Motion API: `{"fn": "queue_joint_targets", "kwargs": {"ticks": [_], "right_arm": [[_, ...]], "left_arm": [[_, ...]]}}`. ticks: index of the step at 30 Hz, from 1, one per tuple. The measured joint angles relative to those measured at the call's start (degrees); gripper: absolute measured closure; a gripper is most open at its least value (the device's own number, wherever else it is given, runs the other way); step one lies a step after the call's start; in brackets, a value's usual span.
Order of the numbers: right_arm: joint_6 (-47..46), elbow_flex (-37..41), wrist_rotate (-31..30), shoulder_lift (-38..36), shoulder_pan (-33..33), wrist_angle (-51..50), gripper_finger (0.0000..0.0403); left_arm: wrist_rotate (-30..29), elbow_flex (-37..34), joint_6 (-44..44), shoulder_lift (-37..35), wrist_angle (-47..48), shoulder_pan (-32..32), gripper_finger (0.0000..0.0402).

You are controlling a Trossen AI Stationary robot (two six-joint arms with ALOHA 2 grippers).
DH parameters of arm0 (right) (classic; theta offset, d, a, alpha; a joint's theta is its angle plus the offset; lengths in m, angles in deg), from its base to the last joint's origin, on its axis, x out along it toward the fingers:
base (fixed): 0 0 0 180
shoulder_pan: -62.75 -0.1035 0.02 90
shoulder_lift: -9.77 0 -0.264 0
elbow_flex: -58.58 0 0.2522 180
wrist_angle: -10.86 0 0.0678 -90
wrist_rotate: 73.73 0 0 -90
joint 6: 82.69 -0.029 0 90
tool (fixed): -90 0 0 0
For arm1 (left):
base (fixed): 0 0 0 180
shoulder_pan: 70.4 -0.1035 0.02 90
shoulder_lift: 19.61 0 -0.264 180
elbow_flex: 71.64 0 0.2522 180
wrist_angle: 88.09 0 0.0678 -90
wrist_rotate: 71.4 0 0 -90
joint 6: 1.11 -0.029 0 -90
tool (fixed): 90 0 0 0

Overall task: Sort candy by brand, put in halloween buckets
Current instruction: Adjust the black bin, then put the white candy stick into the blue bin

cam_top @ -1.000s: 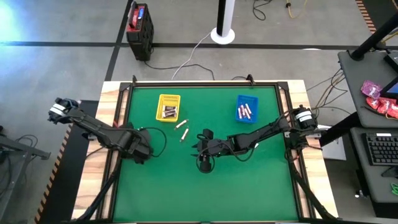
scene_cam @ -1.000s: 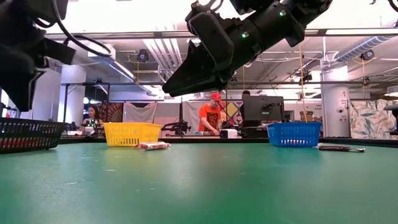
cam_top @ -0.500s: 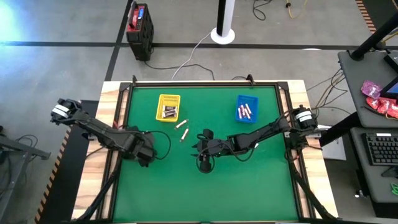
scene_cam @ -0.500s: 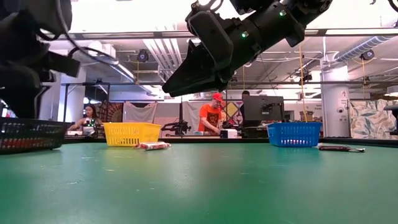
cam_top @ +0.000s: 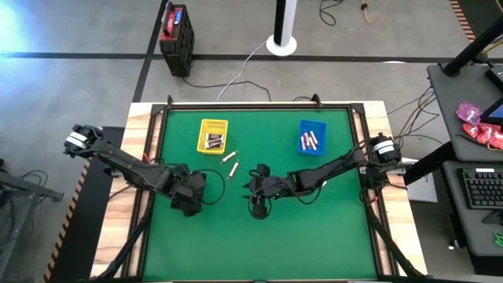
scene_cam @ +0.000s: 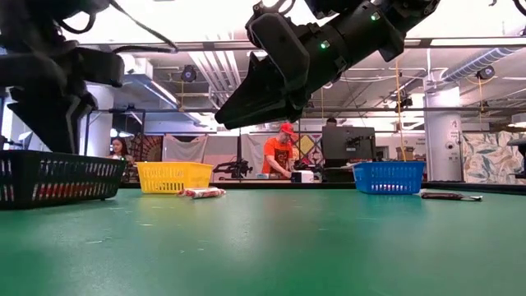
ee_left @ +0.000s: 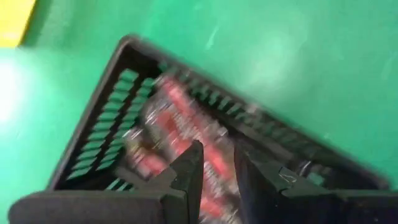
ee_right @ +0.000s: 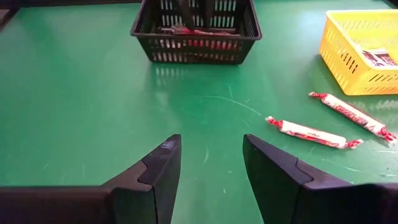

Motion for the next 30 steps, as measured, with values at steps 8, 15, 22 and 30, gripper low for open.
{"fn": "queue_joint_targets", "kwargs": {"ticks": [8,15,22,30], "right_arm": [[-1.14,0.00,0.00,0.00,1.25,0.02,0.0237],[6.66,-0.19,1.24,0.00,5.74,-0.07,0.0246],[13.34,-3.41,7.35,0.82,10.24,-2.97,0.0244],[18.79,-9.58,10.56,5.44,12.93,-8.82,0.0235]], "left_arm": [[-10.67,8.58,-3.30,-2.62,11.14,2.68,0.0327],[-27.48,12.51,-9.30,-8.98,7.44,10.06,0.0327],[-40.75,11.88,-12.82,-12.29,0.08,18.41,0.0327],[-50.91,10.93,-11.26,-10.85,-1.69,24.38,0.0327]]}}
